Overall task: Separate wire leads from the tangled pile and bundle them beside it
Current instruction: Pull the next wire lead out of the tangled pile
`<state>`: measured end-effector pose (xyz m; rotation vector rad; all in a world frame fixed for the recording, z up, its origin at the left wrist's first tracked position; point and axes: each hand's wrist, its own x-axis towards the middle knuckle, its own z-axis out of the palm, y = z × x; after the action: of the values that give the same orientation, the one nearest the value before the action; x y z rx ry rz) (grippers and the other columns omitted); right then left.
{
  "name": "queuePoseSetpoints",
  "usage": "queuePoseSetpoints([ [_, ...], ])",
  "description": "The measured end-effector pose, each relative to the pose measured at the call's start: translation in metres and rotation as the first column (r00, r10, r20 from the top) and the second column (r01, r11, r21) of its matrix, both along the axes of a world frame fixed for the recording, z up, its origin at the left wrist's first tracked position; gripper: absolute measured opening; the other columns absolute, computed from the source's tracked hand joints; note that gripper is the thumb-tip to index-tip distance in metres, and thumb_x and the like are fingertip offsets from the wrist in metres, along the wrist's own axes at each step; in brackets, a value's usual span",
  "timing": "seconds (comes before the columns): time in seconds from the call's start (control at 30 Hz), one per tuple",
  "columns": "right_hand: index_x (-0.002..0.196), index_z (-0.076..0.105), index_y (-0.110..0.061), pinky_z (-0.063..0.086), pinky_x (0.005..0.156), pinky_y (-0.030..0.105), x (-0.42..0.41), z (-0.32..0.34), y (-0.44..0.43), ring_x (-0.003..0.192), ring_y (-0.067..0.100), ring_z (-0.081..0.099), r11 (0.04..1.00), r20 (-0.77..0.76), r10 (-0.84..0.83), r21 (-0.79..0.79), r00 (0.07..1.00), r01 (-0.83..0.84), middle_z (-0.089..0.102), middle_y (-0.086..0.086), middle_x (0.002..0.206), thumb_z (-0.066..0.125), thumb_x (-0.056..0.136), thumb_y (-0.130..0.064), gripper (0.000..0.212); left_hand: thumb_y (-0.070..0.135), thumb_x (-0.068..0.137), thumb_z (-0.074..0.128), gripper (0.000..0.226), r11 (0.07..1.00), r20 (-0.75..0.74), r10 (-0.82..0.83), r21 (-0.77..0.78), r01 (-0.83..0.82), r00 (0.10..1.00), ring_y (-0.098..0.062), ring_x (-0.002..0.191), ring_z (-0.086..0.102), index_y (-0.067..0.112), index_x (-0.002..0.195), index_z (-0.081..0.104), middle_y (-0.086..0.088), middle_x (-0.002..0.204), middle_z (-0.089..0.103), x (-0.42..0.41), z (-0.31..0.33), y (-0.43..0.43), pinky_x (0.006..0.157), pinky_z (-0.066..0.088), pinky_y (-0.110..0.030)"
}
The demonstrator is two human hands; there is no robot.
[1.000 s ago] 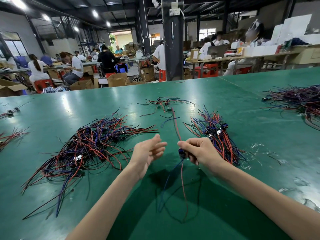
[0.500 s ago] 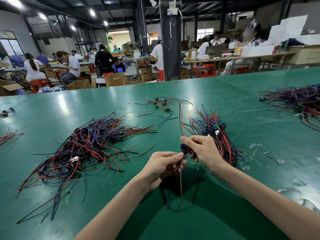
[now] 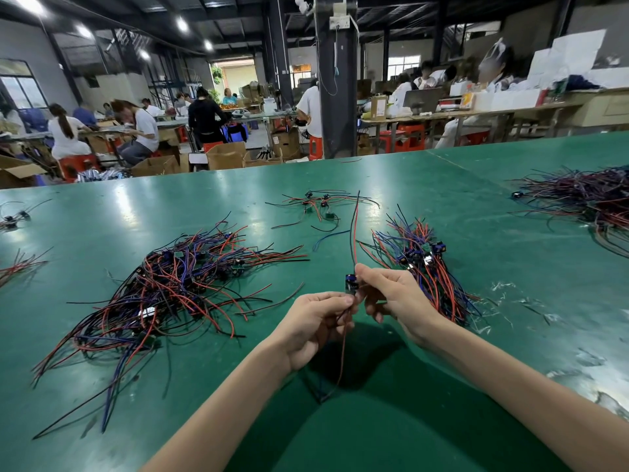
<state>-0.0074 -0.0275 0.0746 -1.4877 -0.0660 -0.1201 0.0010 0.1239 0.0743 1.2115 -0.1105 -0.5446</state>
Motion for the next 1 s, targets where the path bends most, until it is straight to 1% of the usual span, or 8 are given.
queuePoseSetpoints([
  [0.1, 0.071, 0.064, -0.009, 0.034, 0.038, 0.020, -0.0026, 0.0015, 0.0008, 0.046, 0.013, 0.050, 0.994, -0.057, 0.108, 0.005, 0.992, -0.108, 0.064, 0.003, 0.061, 0.060, 0.090, -0.017, 0.020, -0.003, 0.091, 0.050, 0.016, 0.999, -0.015, 0.042, -0.022, -0.042, 0.999, -0.011, 0.053, 0.045, -0.001, 0.080, 0.063, -0.012, 0.074, 0.051, 0.0017, 0.0000, 0.0021, 0.051, 0.051, -0.019],
  [0.2, 0.083, 0.064, -0.007, 0.036, 0.041, 0.021, -0.0037, 0.0015, 0.0013, 0.049, 0.012, 0.052, 0.992, -0.092, 0.121, -0.004, 0.988, -0.122, 0.064, 0.000, 0.061, 0.061, 0.086, -0.004, 0.005, -0.001, 0.089, 0.054, 0.010, 0.999, -0.020, 0.030, -0.024, -0.030, 0.999, -0.008, 0.050, 0.050, 0.001, 0.082, 0.062, -0.008, 0.072, 0.057, 0.0018, -0.0004, 0.0029, 0.051, 0.052, -0.019],
  [0.33, 0.083, 0.064, -0.006, 0.037, 0.041, 0.019, -0.0036, 0.0019, 0.0015, 0.048, 0.011, 0.051, 0.997, -0.086, 0.081, -0.010, 0.993, -0.082, 0.063, 0.000, 0.061, 0.062, 0.084, 0.002, 0.008, 0.004, 0.088, 0.058, 0.007, 0.999, 0.051, 0.014, 0.034, -0.016, 0.999, -0.003, 0.047, 0.052, 0.004, 0.082, 0.061, 0.005, 0.058, 0.061, 0.0020, -0.0008, 0.0018, 0.051, 0.050, -0.018],
  [0.5, 0.081, 0.063, -0.006, 0.036, 0.041, 0.020, -0.0029, 0.0014, 0.0022, 0.047, 0.010, 0.049, 0.997, -0.082, 0.072, 0.045, 0.994, -0.068, 0.063, 0.002, 0.063, 0.061, 0.084, 0.004, 0.012, 0.006, 0.088, 0.059, 0.009, 1.000, 0.075, 0.020, 0.016, -0.021, 0.997, -0.006, 0.051, 0.049, 0.000, 0.085, 0.065, 0.003, 0.055, 0.055, 0.0026, -0.0017, 0.0023, 0.055, 0.052, -0.019],
  [0.6, 0.078, 0.062, -0.007, 0.036, 0.041, 0.019, -0.0024, 0.0022, 0.0030, 0.046, 0.010, 0.048, 0.995, -0.092, 0.056, 0.086, 0.994, -0.048, 0.062, 0.003, 0.063, 0.059, 0.084, 0.006, 0.015, 0.005, 0.089, 0.058, 0.009, 1.000, 0.098, 0.003, 0.030, -0.006, 0.995, -0.005, 0.051, 0.054, 0.000, 0.085, 0.064, 0.002, 0.058, 0.061, 0.0018, -0.0019, 0.0024, 0.059, 0.055, -0.020],
  [0.73, 0.077, 0.062, -0.007, 0.035, 0.039, 0.019, -0.0017, 0.0052, 0.0016, 0.044, 0.010, 0.049, 0.987, -0.123, 0.050, 0.156, 0.991, -0.031, 0.060, 0.004, 0.063, 0.057, 0.086, 0.006, 0.017, 0.009, 0.088, 0.062, 0.010, 0.986, 0.210, 0.024, 0.156, -0.057, 0.978, -0.008, 0.056, 0.054, 0.003, 0.079, 0.065, -0.003, 0.065, 0.060, 0.0018, 0.0005, 0.0037, 0.068, 0.055, -0.028],
  [0.87, 0.077, 0.062, -0.006, 0.034, 0.037, 0.017, -0.0015, 0.0074, -0.0006, 0.040, 0.009, 0.046, 0.983, -0.151, 0.047, 0.184, 0.987, -0.018, 0.059, 0.003, 0.058, 0.058, 0.085, 0.006, 0.015, 0.014, 0.084, 0.068, 0.010, 0.954, 0.338, 0.118, 0.223, -0.201, 0.934, -0.008, 0.055, 0.054, 0.006, 0.087, 0.062, -0.002, 0.071, 0.058, 0.0037, 0.0001, 0.0047, 0.077, 0.054, -0.043],
  [1.0, 0.079, 0.064, -0.005, 0.033, 0.038, 0.016, -0.0041, 0.0047, 0.0043, 0.037, 0.006, 0.043, 0.988, -0.135, 0.099, 0.132, 0.986, -0.081, 0.059, -0.002, 0.051, 0.058, 0.086, 0.006, 0.015, 0.016, 0.088, 0.064, 0.004, 0.955, 0.354, 0.064, 0.251, -0.161, 0.933, -0.005, 0.060, 0.053, 0.014, 0.090, 0.067, -0.001, 0.082, 0.063, 0.0026, -0.0015, 0.0037, 0.062, 0.053, -0.025],
])
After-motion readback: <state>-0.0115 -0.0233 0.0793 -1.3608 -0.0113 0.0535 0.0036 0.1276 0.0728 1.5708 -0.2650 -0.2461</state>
